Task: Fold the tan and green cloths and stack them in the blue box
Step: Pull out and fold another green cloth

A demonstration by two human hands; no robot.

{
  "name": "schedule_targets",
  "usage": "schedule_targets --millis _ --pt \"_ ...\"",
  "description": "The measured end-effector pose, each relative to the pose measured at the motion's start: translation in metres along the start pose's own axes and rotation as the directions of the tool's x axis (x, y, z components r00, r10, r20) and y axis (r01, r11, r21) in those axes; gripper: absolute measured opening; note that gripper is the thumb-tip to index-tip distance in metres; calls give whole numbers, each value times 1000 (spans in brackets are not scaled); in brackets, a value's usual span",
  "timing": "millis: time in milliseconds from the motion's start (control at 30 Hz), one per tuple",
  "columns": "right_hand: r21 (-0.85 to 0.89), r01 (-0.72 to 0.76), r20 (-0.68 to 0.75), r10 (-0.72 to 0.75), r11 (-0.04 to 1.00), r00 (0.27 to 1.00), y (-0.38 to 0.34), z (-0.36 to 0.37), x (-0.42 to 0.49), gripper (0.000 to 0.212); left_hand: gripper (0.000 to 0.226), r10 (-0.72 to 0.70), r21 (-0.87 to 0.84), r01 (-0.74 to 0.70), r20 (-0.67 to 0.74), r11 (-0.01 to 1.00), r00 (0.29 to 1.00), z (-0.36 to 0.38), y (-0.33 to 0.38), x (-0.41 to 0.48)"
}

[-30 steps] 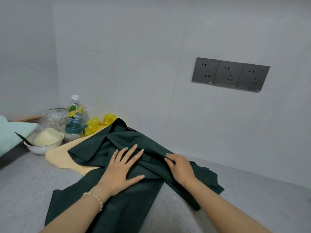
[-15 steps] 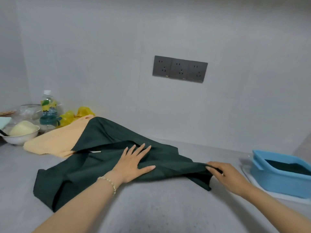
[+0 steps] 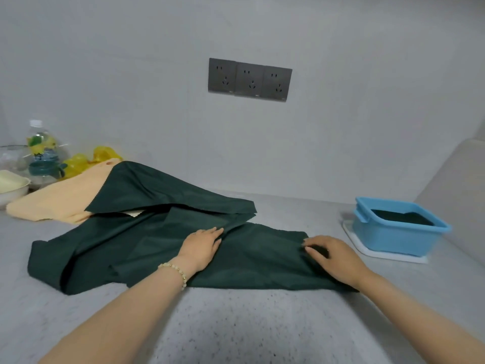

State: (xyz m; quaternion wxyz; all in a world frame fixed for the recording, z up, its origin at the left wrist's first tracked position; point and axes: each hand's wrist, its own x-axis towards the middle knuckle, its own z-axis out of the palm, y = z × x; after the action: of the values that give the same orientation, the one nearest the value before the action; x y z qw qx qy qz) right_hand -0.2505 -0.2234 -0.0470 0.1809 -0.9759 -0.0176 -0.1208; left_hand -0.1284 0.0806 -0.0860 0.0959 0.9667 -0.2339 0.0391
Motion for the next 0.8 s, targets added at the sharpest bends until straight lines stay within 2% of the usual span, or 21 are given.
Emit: schedule_targets --millis 67,167,267,333,400,433,467,500,533,567,600,633,667,733,767,800 --pt "10 8 23 -9 1000 1000 -8 15 17 37 44 32 -21 -31 27 999 999 -4 4 -3" --pt "52 -2 44 -1 999 999 -22 28 40 47 44 185 -21 -184 83 983 979 -17 14 -8" --pt "139 -5 -11 6 990 1000 -33 29 57 41 43 283 -260 -218 247 941 927 -39 28 -17" --pt "208 -21 -37 30 978 999 -36 26 64 38 39 338 -393 -153 462 907 820 -55 35 -23" --pt "229 -19 -59 34 973 998 -37 20 72 36 44 375 -455 -39 679 890 631 -74 39 -23" --pt "233 -19 -65 35 972 997 -37 18 76 34 47 399 -498 34 732 866 552 -82 39 -21" --pt "240 -28 -63 44 970 997 -38 16 81 33 49 417 -552 104 727 827 545 -87 37 -16" --pt "245 -41 -51 55 969 997 -38 15 85 33 48 400 -610 149 664 778 631 -89 36 -10" --pt "243 -63 -22 71 968 997 -37 14 89 32 44 332 -660 148 543 737 771 -87 34 -3" --pt "227 -87 21 84 970 996 -36 15 92 31 36 220 -672 99 373 734 901 -82 31 5" --pt "187 -115 75 102 976 992 -32 17 95 30 30 114 -612 26 189 790 975 -75 26 15" --pt "144 -146 139 126 979 982 -29 19 95 31 29 63 -494 -29 53 869 997 -66 21 23" --pt "111 -181 217 154 977 964 -25 22 94 36 38 63 -373 -58 2 926 998 -56 16 30" --pt "38 -240 346 212 970 914 -16 28 90 51 66 84 -204 -65 88 977 993 -38 10 41" --pt "15 -247 377 224 969 899 -12 30 90 47 77 87 -147 -67 135 987 987 -31 10 48" --pt "16 -242 388 217 970 896 -10 33 87 33 82 83 -96 -68 165 993 983 -24 11 51"
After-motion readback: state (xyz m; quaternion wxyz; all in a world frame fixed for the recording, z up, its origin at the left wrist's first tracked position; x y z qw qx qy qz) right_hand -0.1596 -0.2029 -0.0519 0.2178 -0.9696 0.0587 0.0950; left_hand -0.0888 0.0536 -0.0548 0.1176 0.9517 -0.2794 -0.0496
